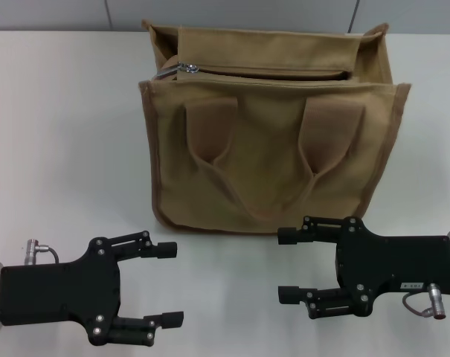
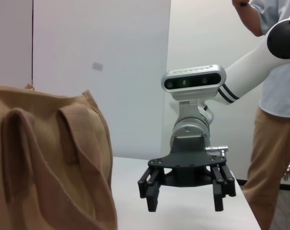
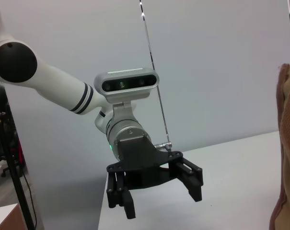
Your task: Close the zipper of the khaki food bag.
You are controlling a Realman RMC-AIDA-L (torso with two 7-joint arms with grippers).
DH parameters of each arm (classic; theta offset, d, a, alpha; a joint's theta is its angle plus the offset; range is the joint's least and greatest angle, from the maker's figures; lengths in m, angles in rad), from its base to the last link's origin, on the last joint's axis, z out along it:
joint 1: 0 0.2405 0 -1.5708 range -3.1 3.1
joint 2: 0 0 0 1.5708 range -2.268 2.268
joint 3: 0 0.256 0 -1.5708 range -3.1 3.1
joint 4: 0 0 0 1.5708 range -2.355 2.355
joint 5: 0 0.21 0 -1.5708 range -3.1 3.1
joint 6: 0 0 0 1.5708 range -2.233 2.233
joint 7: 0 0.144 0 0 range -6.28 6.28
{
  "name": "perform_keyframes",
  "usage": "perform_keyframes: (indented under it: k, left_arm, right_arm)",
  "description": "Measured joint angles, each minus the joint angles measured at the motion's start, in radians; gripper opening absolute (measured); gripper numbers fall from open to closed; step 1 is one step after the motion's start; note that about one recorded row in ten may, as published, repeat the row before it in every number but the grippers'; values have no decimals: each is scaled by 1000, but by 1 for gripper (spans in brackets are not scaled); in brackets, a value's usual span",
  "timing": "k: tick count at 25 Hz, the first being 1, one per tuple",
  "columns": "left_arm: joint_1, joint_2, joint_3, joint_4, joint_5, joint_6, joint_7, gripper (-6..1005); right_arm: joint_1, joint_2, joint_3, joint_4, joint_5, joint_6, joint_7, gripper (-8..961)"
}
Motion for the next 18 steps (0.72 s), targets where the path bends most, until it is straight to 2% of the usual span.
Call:
perform_keyframes:
  k: [9,12,14,18]
  left_arm:
    - [0,-4,-39,0,1,0,5,833]
    - [1,-9,-82,0,0,-3,9,833]
    - [8,-19,-153,-2,0,-9,11,833]
    - [24,-42,-373,-10,-1,-25,16,832]
  right_arm:
    - [2,1,0,24,6,22,-3,779]
    - [3,2,1,35,8,24,-14,779]
    - [5,2,7,49,9,24,-30,779]
    - [15,2,9,91,28,25,-67,779]
